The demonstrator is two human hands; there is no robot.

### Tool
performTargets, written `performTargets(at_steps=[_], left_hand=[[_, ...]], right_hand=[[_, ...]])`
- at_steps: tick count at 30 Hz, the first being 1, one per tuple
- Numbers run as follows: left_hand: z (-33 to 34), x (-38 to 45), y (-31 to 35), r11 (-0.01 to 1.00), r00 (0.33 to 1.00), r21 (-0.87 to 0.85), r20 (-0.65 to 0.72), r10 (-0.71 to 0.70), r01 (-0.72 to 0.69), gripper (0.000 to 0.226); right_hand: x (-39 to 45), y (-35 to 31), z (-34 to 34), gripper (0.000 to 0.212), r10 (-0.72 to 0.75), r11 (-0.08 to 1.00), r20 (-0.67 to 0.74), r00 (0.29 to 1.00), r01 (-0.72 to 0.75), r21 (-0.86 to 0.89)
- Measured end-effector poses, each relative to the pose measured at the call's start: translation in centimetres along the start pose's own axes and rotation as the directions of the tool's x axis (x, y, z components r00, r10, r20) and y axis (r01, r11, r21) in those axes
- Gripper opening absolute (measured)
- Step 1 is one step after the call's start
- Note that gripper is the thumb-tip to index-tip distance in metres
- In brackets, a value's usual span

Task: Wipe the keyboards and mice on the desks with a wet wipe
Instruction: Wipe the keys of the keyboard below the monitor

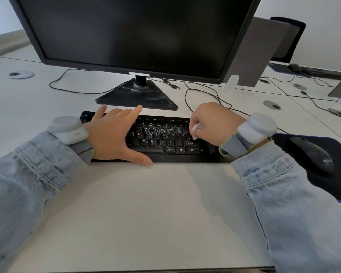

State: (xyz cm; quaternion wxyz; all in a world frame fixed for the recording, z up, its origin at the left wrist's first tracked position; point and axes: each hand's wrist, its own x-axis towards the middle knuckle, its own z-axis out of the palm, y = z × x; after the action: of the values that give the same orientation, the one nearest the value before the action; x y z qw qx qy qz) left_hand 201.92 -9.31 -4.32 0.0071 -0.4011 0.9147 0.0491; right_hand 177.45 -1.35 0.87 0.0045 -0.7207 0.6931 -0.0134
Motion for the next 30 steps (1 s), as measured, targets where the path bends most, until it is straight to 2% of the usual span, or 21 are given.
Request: performTargets(at_steps=[4, 9, 11, 15, 18, 19, 20, 23, 26, 30], left_hand=[[-0.2, 0.0, -0.1, 1.000, 1.000, -0.008, 0.014, 0.008, -0.008, 0.154], [-0.1, 0.0, 0.1, 1.000, 1.000, 0.008, 0.016, -0.015, 0.015, 0.156], [-0.1, 0.0, 0.1, 1.000, 1.000, 0.009, 0.016, -0.019, 0.019, 0.156], [-0.2, 0.0, 0.2, 1.000, 1.000, 0.012, 0.021, -0.012, 0.012, 0.155], [-0.3, 0.0, 0.2, 1.000, 1.000, 0.019, 0.019, -0.023, 0.023, 0.156], [-0.2, -0.1, 0.2, 0.999, 1.000, 0.022, 0.018, -0.024, 0.024, 0.156], [-0.2, -0.1, 0.2, 0.999, 1.000, 0.024, 0.017, -0.024, 0.023, 0.156], [-0.2, 0.0, 0.2, 1.000, 0.999, 0.014, 0.024, -0.025, 0.024, 0.155], [-0.1, 0.0, 0.2, 1.000, 1.000, 0.008, 0.020, -0.018, 0.018, 0.155], [-0.1, 0.0, 0.1, 1.000, 1.000, 0.020, 0.023, -0.012, 0.011, 0.153]], right_hand=[[1.0, -0.3, 1.0, 0.027, 0.060, 0.998, -0.057, 0.997, -0.062, -0.020], [0.6, -0.1, 0.7, 0.030, 0.072, 0.996, 0.014, 0.997, -0.072, -0.047], [0.7, -0.1, 0.8, 0.029, 0.084, 0.995, 0.000, 0.996, -0.084, -0.051], [1.4, 0.0, 1.8, 0.026, 0.136, 0.991, -0.150, 0.979, -0.137, 0.006], [0.8, 1.6, 0.5, 0.024, 0.191, 0.981, -0.385, 0.903, -0.162, 0.106], [0.4, 2.0, 0.0, 0.024, 0.186, 0.981, -0.421, 0.888, -0.149, 0.121], [0.1, 2.3, -0.4, 0.024, 0.176, 0.982, -0.414, 0.893, -0.133, 0.131], [-0.8, 2.3, -0.5, 0.019, 0.123, 0.977, -0.234, 0.964, -0.077, 0.197], [-1.0, 1.6, 0.1, 0.012, 0.039, 0.981, -0.112, 0.993, -0.017, 0.195], [-0.4, 0.6, 0.8, 0.018, 0.020, 0.997, -0.092, 0.996, -0.013, 0.072]])
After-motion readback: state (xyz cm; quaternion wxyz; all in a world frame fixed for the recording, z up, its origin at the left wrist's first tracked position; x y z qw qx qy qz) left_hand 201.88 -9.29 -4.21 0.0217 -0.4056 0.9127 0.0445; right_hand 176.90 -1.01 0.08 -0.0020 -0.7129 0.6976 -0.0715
